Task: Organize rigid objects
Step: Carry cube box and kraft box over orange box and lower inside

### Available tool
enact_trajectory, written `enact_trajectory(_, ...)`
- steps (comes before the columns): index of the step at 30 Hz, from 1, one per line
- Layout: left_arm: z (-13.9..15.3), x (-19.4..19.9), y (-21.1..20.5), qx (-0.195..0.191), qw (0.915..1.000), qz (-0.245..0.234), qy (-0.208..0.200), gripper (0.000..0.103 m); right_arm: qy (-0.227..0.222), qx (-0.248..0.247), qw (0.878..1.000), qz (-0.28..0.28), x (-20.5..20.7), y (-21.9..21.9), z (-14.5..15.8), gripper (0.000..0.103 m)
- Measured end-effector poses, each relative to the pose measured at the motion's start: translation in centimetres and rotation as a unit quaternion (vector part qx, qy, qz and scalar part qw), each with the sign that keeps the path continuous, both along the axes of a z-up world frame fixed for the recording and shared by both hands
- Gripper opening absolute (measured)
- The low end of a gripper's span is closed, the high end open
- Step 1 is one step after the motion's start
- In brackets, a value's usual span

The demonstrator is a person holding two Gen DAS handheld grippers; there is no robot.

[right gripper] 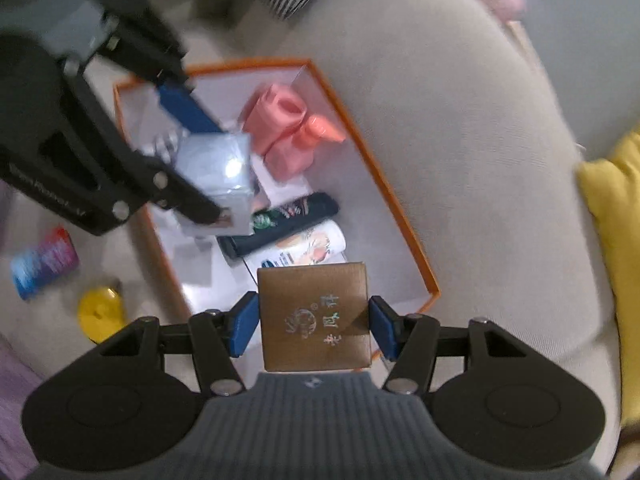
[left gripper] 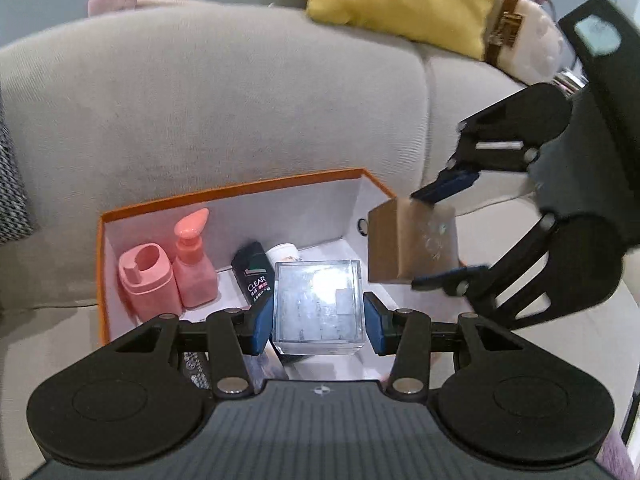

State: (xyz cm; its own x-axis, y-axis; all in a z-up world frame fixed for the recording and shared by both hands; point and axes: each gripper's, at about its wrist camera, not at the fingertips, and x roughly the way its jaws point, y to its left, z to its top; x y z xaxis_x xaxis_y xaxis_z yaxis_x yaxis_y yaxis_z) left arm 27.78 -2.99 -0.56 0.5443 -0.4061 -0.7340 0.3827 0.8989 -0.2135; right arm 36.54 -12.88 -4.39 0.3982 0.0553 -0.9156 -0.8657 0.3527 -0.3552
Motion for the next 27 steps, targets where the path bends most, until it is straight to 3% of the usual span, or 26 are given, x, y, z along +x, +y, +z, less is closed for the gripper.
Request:
enact_trajectory(9,-4.3,4.7,-0.8,0.011,0.9993,-0.007,0.034,0.053,0.042,-0.067,0.993,0.091,4.5,0.5,-7.2,0.06)
enact_trajectory(12,-5.2,5.7,-1.4,0.029,0.9988,-0.015,0.037,0.053,0.043,-0.088,0.989,0.114,5.0,0.6,-9.1,0.061)
enact_trajectory(16,-6.1,6.9,-1.4,0.017,0.9981,-0.02,0.055,0.053,0.038,-0.093,0.985,0.138,5.6,0.4,-10.7,0.061)
enact_trajectory(22,-6.0,7.8,-2.2,0.027,0.9975,-0.039,0.052,0.053,0.01,-0.074,0.986,0.149,5.6,-0.3,-10.6,0.061)
enact_trajectory(27,-6.0,7.5,-3.5,0.039,0.9954,-0.071,0.051,0.053,-0.011,-0.026,0.993,0.119,5.3,-1.6,-7.9,0.063)
